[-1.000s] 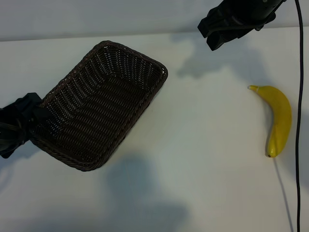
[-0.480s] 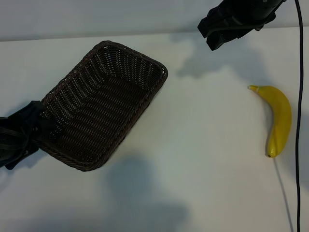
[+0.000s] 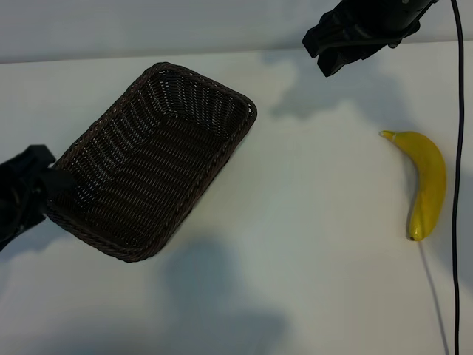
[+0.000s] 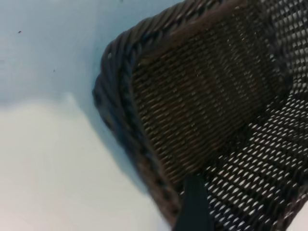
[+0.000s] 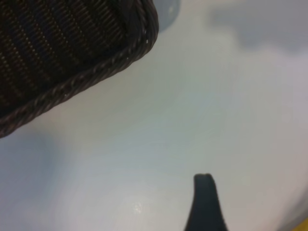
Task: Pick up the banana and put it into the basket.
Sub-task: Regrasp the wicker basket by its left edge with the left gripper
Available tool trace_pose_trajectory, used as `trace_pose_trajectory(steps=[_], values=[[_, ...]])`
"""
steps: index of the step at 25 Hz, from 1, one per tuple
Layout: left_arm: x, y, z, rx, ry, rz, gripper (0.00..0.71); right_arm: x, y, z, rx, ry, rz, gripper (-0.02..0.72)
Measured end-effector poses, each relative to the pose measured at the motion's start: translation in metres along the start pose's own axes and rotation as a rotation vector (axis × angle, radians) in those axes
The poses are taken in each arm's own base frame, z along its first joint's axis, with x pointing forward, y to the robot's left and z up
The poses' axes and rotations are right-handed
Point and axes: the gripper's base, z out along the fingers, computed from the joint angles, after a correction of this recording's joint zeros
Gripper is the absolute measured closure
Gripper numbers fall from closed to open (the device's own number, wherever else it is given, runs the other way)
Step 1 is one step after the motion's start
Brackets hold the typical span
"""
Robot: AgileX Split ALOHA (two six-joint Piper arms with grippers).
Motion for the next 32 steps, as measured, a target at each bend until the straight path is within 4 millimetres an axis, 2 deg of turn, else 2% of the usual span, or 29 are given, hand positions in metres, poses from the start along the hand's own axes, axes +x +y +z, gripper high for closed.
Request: trace_pose_trajectory(steps=[6, 9, 14, 20, 32], values=[[0.005, 0.009, -0.011, -0.084, -0.006, -0.028, 0.126, 0.0, 0.001, 0.0, -0.011, -0.001, 0.004, 0.189], [0.006, 0.013, -0.01, -0.106, -0.01, -0.028, 0.127, 0.0, 0.002, 0.0, -0.022, -0.003, 0.008, 0.19], [0.01, 0.022, 0.006, -0.144, 0.018, -0.048, 0.127, 0.0, 0.002, 0.0, -0.023, -0.003, 0.007, 0.19], [0.004, 0.022, 0.019, -0.148, 0.0, -0.057, 0.127, 0.0, 0.002, 0.0, -0.024, -0.003, 0.007, 0.19], [-0.008, 0.024, 0.069, -0.151, 0.039, -0.103, 0.127, 0.0, 0.002, 0.0, -0.024, -0.003, 0.006, 0.19]])
